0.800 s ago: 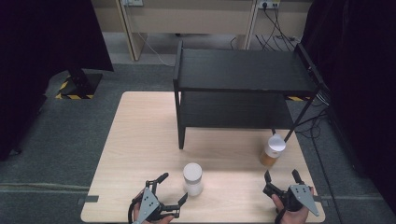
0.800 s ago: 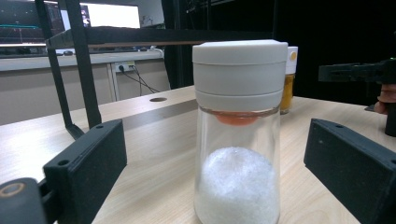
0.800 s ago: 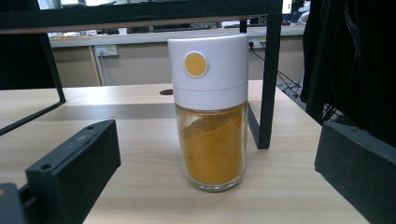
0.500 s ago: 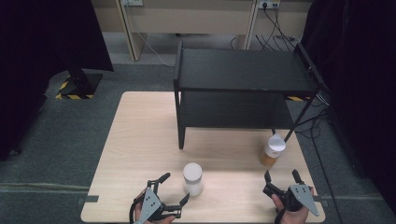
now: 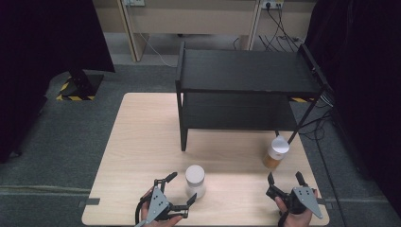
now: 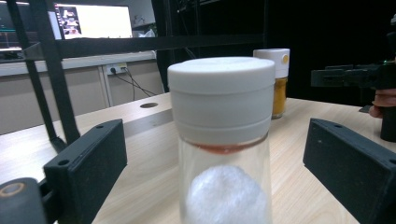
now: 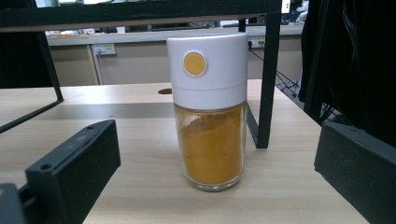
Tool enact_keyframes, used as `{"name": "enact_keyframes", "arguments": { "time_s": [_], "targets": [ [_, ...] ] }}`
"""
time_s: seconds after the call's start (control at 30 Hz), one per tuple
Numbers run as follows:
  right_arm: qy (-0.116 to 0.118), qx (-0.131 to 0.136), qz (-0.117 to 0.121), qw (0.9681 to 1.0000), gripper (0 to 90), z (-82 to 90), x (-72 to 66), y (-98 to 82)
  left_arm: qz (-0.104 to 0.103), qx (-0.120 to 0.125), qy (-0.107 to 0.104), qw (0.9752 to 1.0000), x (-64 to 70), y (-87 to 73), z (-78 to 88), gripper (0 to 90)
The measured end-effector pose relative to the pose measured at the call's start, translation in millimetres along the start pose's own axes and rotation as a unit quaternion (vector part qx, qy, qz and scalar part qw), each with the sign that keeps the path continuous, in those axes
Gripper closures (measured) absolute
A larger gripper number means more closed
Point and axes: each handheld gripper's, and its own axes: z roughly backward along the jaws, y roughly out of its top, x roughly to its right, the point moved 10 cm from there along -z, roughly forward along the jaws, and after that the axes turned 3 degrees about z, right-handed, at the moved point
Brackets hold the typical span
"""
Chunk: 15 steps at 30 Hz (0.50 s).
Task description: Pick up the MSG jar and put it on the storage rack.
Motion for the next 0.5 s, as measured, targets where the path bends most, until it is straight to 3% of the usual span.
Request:
{"name": "enact_keyframes", "arguments": {
  "time_s": [0.2, 0.5],
  "targets": [
    [-0.001, 0.001, 0.0, 1.0, 0.6, 0.2, -0.1, -0.2, 0.004, -0.006, -0.012, 0.9999, 3.2, 3.5, -15.4, 7.1],
    [0.001, 0.001, 0.001, 1.0, 0.7, 0.2, -0.1, -0.2, 0.015, -0.005, -0.005, 0.9999, 5.8, 2.9, -25.2, 12.0]
  ]
}}
